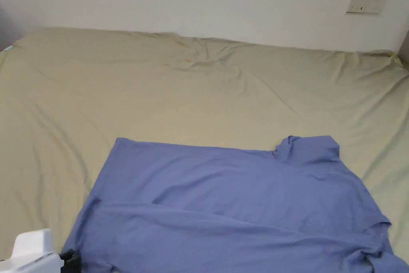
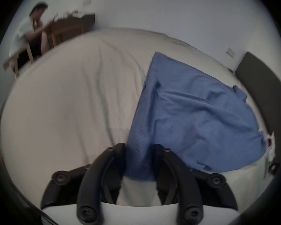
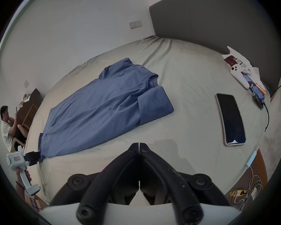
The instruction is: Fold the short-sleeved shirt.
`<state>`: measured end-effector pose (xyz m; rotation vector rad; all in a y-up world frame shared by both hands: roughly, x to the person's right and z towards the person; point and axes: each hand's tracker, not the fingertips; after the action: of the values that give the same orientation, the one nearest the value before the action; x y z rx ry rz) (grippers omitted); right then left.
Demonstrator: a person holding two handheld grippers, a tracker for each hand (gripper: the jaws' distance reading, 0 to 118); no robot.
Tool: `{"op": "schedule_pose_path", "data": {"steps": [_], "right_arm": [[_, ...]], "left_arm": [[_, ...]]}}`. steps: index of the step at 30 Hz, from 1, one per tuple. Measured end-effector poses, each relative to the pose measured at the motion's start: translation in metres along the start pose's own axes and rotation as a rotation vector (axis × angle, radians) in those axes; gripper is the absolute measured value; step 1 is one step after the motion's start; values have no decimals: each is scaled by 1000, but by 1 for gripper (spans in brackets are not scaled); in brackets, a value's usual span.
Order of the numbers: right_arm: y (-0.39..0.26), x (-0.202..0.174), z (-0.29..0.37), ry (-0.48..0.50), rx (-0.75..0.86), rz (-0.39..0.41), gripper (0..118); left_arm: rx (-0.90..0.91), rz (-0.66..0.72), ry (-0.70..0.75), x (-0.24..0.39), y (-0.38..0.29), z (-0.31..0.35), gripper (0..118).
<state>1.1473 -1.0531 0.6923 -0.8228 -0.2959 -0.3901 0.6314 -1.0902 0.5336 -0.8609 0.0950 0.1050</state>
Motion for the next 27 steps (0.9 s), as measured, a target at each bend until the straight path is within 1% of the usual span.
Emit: {"op": "schedule_pose_path", "data": {"steps": [1,2,3,5,6,7,8,9,10,11,12,13,18,20,21,22,23,24,25,26,27], "right_arm": [[0,0,-2,-8,-5,7,1],[1,0,-6,-16,-11,16,1],[2,1,-9,-26,-18,28,1],[6,3,-20,-62,-22,49,2],[8,5,-25,-80,-18,56,13],[11,7,-29,-96,-10,60,34],[15,10,-35,-109,0,59,58],[19,13,-40,-108,9,61,80],[23,16,-46,-108,30,68,90],[27,19,-53,-116,41,73,94],[32,21,-61,-132,40,74,90],[38,24,-69,-141,35,72,89],[54,37,-108,-160,-11,60,90],[57,38,-120,-148,-19,58,82],[58,37,-125,-121,-34,71,81],[59,33,-125,-136,-38,97,81],[60,29,-122,-156,-43,150,75],[61,26,-116,-110,-30,206,52],[62,24,-110,-49,-20,200,18],[62,21,-106,-38,-21,150,11],[64,18,-102,-83,-37,173,10]], "left_arm": [[-30,2,-27,0,1,0,21],[-42,32,-58,-1,1,0,13],[-49,56,-77,2,1,3,8],[-58,94,-51,4,3,2,8],[-60,104,-50,4,4,2,8],[-62,110,-50,4,4,2,8],[-63,112,-52,2,4,2,8],[-62,110,-54,2,3,2,8],[-61,108,-55,2,3,2,8],[-60,106,-56,3,3,1,8],[-60,104,-57,3,2,1,8],[-60,109,-56,3,3,1,8],[-67,121,-52,3,4,-3,8],[-71,119,-52,2,5,-6,8],[-75,123,-53,1,6,-6,8],[-80,133,-55,0,8,-6,8],[-85,149,-59,-1,8,-5,8],[-92,167,-67,-4,10,-4,7],[-104,194,-78,-6,12,-3,7],[-118,241,-94,-10,14,0,6],[-111,268,-107,-13,14,5,6]]}}
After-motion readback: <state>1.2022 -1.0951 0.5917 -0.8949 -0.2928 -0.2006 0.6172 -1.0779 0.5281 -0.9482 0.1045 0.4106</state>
